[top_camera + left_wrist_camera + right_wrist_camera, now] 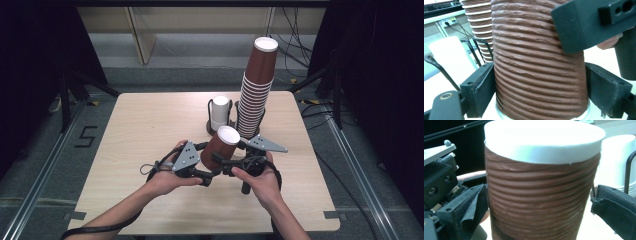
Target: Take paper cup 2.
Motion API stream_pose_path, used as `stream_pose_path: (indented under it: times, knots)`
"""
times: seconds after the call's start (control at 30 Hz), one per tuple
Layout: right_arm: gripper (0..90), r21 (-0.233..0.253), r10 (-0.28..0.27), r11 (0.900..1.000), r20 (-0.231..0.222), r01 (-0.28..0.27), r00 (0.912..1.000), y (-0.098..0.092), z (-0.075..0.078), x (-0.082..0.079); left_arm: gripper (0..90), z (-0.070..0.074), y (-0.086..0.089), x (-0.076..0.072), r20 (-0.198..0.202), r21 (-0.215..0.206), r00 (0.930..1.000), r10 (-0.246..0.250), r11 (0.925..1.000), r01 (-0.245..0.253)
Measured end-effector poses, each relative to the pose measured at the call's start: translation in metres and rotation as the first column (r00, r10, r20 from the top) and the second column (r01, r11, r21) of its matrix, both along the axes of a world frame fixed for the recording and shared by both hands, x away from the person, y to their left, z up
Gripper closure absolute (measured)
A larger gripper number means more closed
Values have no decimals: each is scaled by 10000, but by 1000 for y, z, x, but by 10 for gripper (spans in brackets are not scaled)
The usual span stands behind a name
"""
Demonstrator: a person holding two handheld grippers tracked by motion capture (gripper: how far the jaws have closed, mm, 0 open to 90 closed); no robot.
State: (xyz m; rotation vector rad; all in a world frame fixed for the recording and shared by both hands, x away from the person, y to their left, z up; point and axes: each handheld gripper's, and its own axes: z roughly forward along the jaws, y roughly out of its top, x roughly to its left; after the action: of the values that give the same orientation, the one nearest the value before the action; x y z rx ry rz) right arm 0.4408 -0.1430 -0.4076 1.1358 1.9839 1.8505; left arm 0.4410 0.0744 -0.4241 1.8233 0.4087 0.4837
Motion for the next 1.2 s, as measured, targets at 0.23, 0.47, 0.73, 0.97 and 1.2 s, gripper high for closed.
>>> stream_pose_path:
  times: [0.23, 0.47, 0.73, 0.97, 1.2]
  knots:
    - [4, -409, 207, 9989, -147, -213, 9997, -9, 1, -6, 143, 0, 8, 0, -66, 215, 9999, 133, 9997, -132]
    - [4, -1071, 722, 9917, 34, -714, 9974, -24, 1, -17, 143, 4, 20, -3, -60, 673, 9998, 167, 9976, -163]
    - [22, -3323, 1633, 9307, 28, -1531, 9866, -43, -14, -27, 142, 10, 34, -6, -138, 1737, 9997, 185, 9847, -158]
    - [71, -4519, 2442, 8620, -268, -2296, 9694, -51, -27, -26, 143, 8, 37, -10, -524, 2828, 9986, 31, 9591, 118]
    - [81, -5562, 3611, 7428, -1359, -3727, 9226, -49, -38, -28, 144, 6, 36, -18, -858, 4209, 9951, -492, 9035, 810]
